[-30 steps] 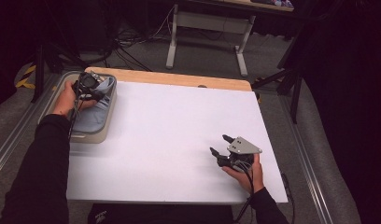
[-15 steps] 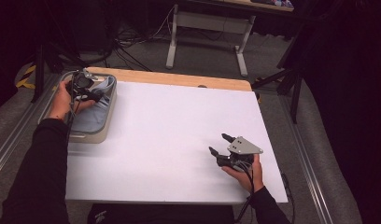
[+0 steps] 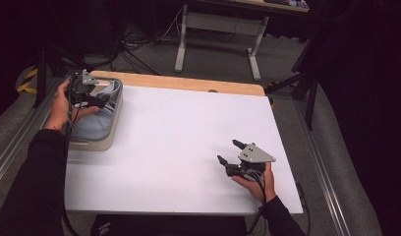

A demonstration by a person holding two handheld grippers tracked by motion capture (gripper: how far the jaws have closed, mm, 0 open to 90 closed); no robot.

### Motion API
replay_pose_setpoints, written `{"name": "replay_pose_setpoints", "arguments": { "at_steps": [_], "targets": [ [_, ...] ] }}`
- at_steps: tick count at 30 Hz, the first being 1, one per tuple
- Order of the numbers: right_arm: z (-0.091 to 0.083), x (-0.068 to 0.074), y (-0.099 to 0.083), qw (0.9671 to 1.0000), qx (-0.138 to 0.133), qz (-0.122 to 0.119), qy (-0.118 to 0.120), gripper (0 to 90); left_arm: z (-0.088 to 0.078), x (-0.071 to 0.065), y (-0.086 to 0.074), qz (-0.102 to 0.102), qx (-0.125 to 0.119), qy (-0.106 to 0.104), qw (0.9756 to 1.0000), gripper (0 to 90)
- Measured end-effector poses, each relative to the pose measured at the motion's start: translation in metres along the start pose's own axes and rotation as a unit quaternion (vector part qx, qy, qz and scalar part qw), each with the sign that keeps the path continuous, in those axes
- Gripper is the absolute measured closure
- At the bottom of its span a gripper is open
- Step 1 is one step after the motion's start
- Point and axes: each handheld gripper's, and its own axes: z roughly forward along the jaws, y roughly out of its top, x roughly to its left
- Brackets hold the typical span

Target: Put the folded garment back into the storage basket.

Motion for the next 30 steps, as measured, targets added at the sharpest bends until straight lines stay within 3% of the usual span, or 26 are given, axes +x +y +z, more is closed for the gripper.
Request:
{"name": "replay_pose_setpoints", "arguments": {
  "at_steps": [8, 12, 19, 30],
  "targets": [
    [0.000, 0.000, 0.000, 1.0000, -0.001, -0.002, 0.009, 24.5, -0.012, -0.007, 0.001, 0.010, -0.025, 0.004, 0.9996, 22.2],
    [-0.003, 0.001, 0.000, 0.9999, -0.009, -0.004, 0.006, 22.2, -0.024, -0.012, 0.001, -0.001, -0.050, 0.001, 0.9988, 22.1],
    [-0.004, 0.007, 0.000, 0.9998, -0.016, -0.014, 0.005, 21.2, -0.037, -0.022, -0.002, 0.000, -0.072, 0.002, 0.9974, 17.7],
    [-0.005, 0.007, 0.000, 0.9997, -0.023, -0.009, -0.009, 19.5, -0.044, -0.029, -0.007, -0.009, -0.087, -0.003, 0.9962, 10.9]
  ]
}}
